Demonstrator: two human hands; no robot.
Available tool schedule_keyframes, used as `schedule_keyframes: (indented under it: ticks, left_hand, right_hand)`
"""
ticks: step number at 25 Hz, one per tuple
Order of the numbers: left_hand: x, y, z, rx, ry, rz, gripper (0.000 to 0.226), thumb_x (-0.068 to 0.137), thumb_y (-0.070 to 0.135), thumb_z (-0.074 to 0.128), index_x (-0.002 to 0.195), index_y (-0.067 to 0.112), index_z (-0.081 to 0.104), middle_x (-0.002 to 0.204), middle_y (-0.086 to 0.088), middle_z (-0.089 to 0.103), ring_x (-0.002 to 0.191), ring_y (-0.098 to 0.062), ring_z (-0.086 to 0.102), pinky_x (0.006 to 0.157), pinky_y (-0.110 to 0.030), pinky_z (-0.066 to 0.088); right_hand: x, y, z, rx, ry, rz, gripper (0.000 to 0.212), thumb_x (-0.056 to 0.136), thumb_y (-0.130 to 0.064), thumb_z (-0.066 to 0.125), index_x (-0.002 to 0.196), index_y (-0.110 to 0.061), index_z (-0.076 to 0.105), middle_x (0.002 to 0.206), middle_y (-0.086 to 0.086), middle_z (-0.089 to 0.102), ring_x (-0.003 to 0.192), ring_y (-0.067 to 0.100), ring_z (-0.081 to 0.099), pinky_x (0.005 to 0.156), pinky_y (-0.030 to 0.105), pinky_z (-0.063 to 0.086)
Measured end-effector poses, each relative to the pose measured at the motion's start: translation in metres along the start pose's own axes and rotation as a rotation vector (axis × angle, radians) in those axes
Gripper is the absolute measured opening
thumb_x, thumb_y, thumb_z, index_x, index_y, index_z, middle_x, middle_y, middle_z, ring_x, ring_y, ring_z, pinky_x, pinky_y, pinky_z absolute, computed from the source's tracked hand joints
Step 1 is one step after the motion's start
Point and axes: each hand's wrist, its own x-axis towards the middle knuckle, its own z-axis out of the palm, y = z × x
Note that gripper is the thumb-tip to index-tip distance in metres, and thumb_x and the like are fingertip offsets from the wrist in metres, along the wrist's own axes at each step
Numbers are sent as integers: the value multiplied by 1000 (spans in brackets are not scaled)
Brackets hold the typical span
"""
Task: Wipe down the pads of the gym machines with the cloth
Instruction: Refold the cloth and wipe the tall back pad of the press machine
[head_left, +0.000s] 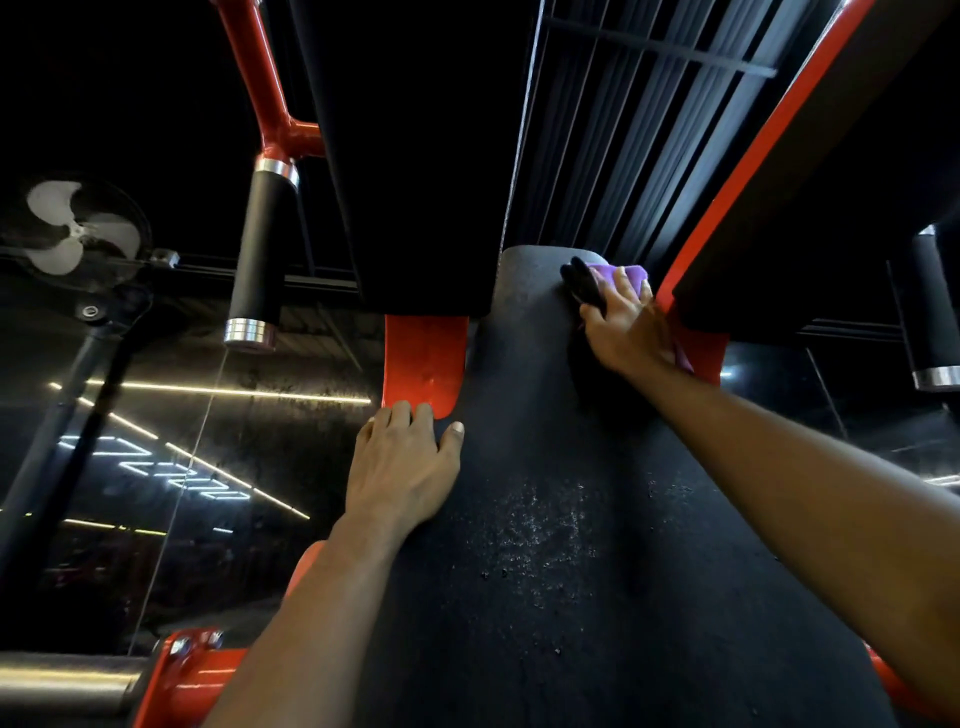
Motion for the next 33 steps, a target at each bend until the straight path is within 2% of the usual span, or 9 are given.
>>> schedule_keyframes:
  ticks: [3,10,17,23,25,28,30,31,33]
  left_hand:
    - [1,1,-7,-48,-67,-13,38,104,47,33,113,16,53,122,-8,52,114,-24,50,102,-42,39]
    - [3,4,-18,0,-190,-13,45,105,48,26,125,16,50,129,-7,49,120,-24,48,101,-43,39]
    - [0,4,-2,26,8,-10,40,105,47,28,114,18,54,118,-4,52,109,-21,51,95,-40,39]
    - [-2,1,15,8,170,5,31,104,47,26,100,23,47,103,2,47,96,-15,47,91,-37,40]
    - [-1,0,17,-9,193,12,29,103,47,26,95,24,43,100,2,47,93,-16,46,90,-39,40]
    - [-2,-1,18,-9,195,10,31,102,45,25,94,22,43,101,-2,51,97,-23,52,88,-41,40]
    - [-2,0,19,-1,187,6,33,103,44,24,95,20,45,103,-5,53,99,-26,53,88,-42,40]
    - [0,0,18,-2,175,1,36,103,44,24,98,19,48,105,-6,54,100,-26,53,89,-43,40]
    - [0,1,16,-4,155,-3,38,104,44,24,103,18,52,109,-7,55,103,-27,53,91,-44,40]
  right_hand:
    - [-48,3,0,-140,-23,-59,63,101,-44,41,160,-37,19,169,2,15,156,31,0,126,48,1]
    - [-114,13,-5,-230,-51,-106,76,90,-59,26,161,-34,16,170,1,11,156,29,1,125,51,5]
    - [-42,-10,4,-246,-59,-17,64,103,-49,34,160,-39,8,171,-2,2,156,31,-5,124,52,3]
    - [74,-48,6,-95,-81,85,58,103,-49,35,158,-36,24,169,-2,14,155,35,5,121,59,10]
    - [83,-66,13,-117,-58,-15,53,103,-48,37,154,-35,35,166,-4,23,154,32,12,121,58,13]
    - [60,-69,22,-127,-81,-436,51,102,-47,46,151,-38,41,165,-9,29,154,22,16,124,48,16]
    - [57,-57,16,-113,-157,-596,53,99,-49,49,151,-39,42,164,-12,29,155,18,13,125,47,15]
    - [63,-54,14,-94,-172,-569,54,98,-51,49,151,-42,41,165,-12,27,155,17,12,125,50,15]
    - [75,-57,14,-61,-127,-302,54,98,-52,46,151,-45,38,166,-10,25,155,18,10,123,58,15]
